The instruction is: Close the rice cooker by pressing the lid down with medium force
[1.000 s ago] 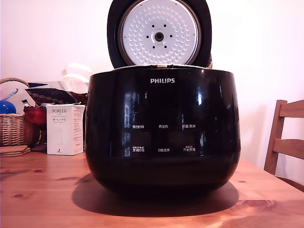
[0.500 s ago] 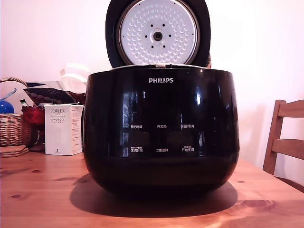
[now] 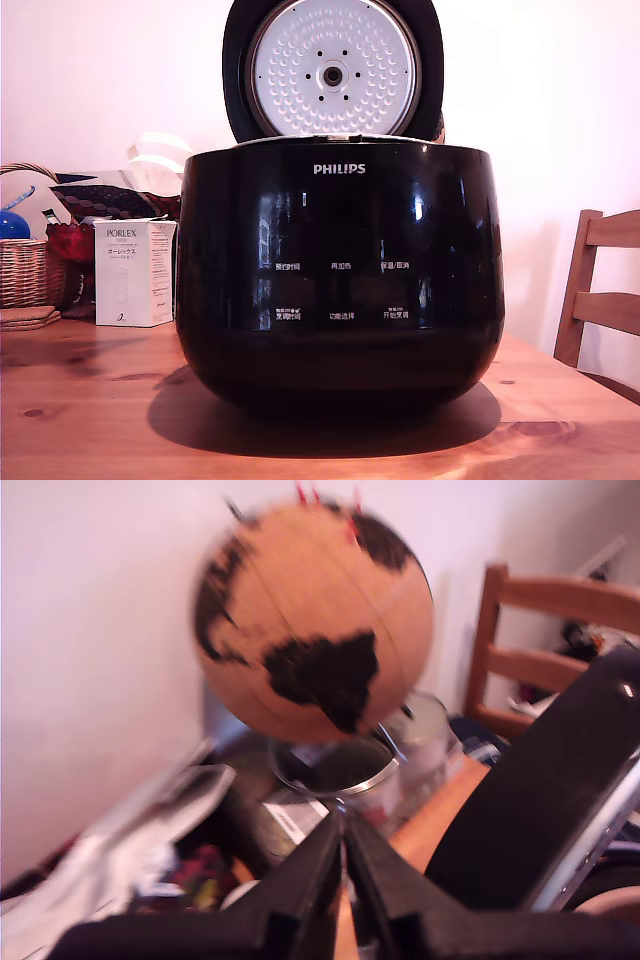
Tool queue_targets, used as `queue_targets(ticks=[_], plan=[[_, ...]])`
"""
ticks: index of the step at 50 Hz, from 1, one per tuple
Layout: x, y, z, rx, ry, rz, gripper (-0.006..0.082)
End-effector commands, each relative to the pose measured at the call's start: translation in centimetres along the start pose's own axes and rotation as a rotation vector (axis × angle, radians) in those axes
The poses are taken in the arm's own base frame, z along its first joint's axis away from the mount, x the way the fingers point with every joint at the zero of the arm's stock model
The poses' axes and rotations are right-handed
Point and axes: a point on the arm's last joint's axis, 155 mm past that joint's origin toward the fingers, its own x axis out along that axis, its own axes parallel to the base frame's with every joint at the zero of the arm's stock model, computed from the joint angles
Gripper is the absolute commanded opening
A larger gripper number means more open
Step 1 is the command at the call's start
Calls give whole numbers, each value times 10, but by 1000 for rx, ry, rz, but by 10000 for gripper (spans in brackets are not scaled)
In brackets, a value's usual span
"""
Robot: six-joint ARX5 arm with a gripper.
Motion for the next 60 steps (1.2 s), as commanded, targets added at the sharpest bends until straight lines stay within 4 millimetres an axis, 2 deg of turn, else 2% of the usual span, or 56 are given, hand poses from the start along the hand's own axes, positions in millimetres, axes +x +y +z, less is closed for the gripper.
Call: queue_targets(ticks=[1, 12, 22, 43, 50, 60], plan=[[-2, -3, 21, 22, -63, 4, -21], [20, -12, 33, 52, -119, -21, -21], [23, -29, 35, 57, -134, -107, -21], [25, -46, 28, 51, -105, -164, -21], [37, -55, 22, 55, -83, -180, -21], [49, -55, 18, 69, -71, -163, -21]])
